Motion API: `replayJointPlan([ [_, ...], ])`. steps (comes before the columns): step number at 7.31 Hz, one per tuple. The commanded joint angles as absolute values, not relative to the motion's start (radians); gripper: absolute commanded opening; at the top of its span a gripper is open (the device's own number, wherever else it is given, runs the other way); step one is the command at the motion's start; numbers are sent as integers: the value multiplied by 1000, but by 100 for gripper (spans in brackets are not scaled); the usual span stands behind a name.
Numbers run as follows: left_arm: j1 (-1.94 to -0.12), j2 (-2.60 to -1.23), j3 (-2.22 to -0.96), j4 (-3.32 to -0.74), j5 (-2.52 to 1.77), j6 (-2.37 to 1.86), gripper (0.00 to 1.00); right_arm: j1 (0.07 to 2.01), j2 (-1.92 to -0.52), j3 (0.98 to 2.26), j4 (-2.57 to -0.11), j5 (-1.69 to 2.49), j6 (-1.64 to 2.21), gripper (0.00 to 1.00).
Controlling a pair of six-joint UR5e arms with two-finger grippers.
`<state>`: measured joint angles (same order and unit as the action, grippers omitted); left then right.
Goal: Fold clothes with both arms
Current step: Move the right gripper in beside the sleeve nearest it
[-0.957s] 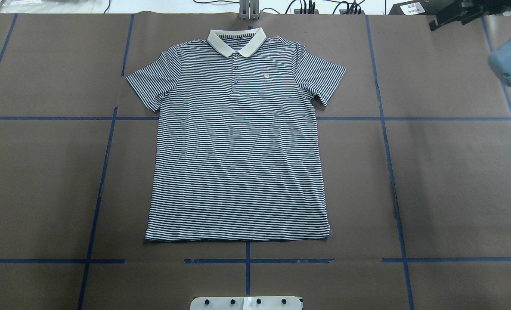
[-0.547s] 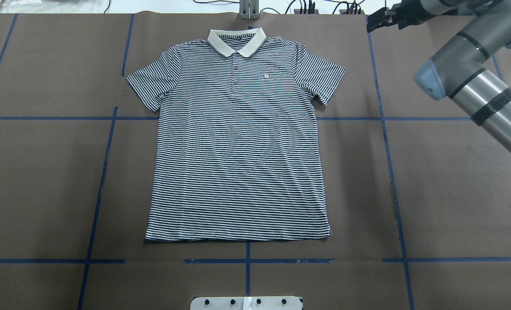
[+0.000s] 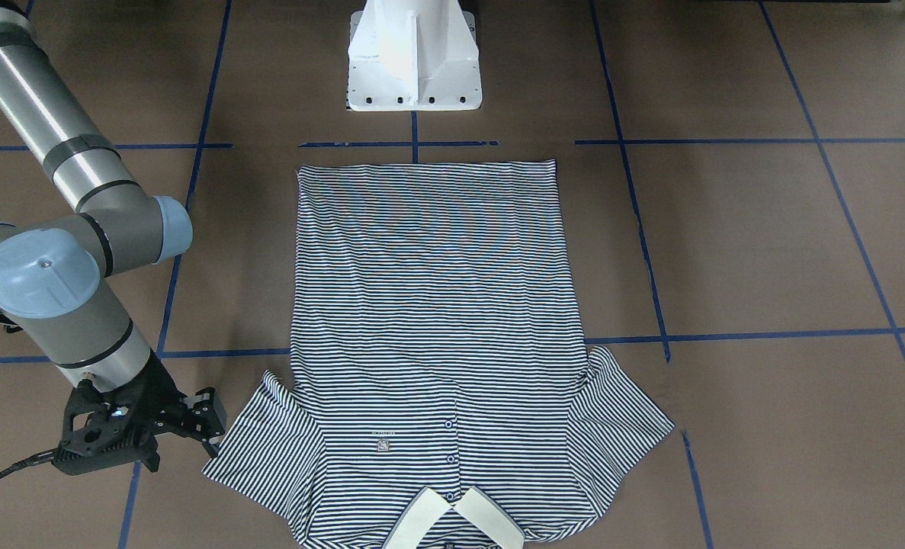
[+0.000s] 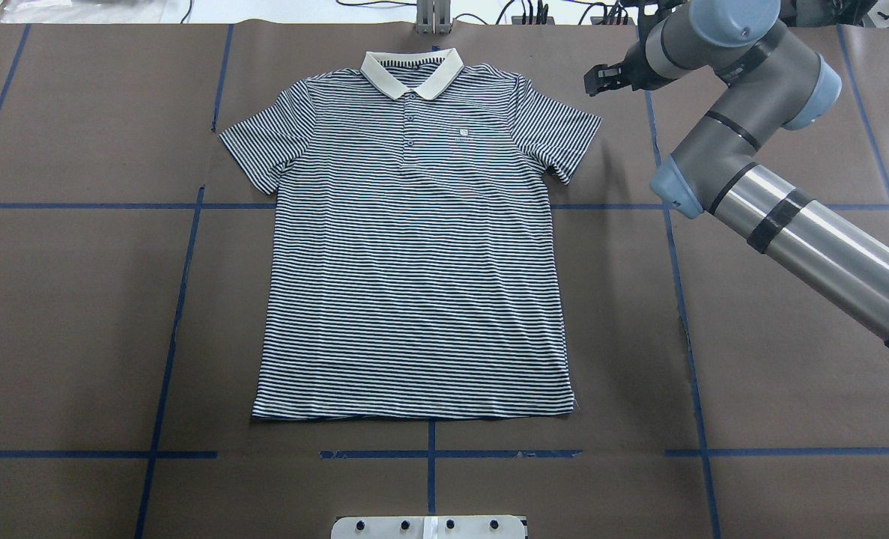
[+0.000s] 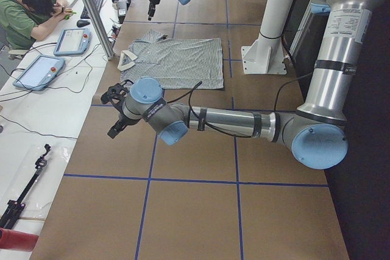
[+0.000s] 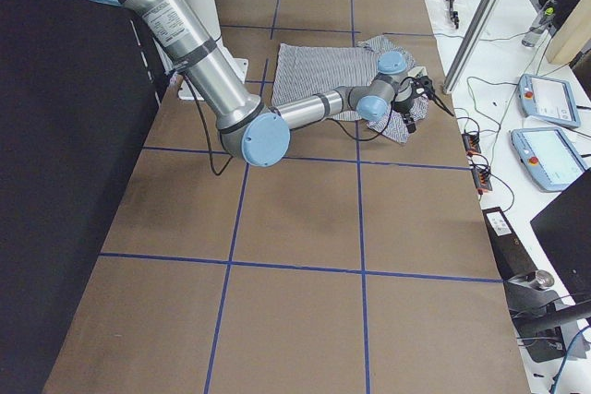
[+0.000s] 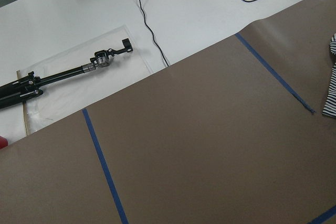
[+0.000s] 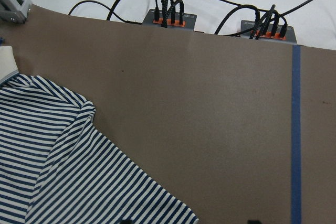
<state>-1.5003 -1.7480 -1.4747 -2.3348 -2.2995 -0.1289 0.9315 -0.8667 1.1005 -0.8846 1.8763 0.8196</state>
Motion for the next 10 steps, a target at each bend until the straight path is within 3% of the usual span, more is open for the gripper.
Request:
replayJointPlan([
  [1,-1499,-1752,-1471,-2335,-2299,-129,100,898,-795,953,-789,1818,879,70],
  [4,-1499,-1753,-1470,-2336,-2299,-129,100,896,-810,939,-767,1815,880,61],
  [10,-1499,-1755,-1471,-2336,-2299,-127,100,881,-848,925,-744,1796,882,58],
])
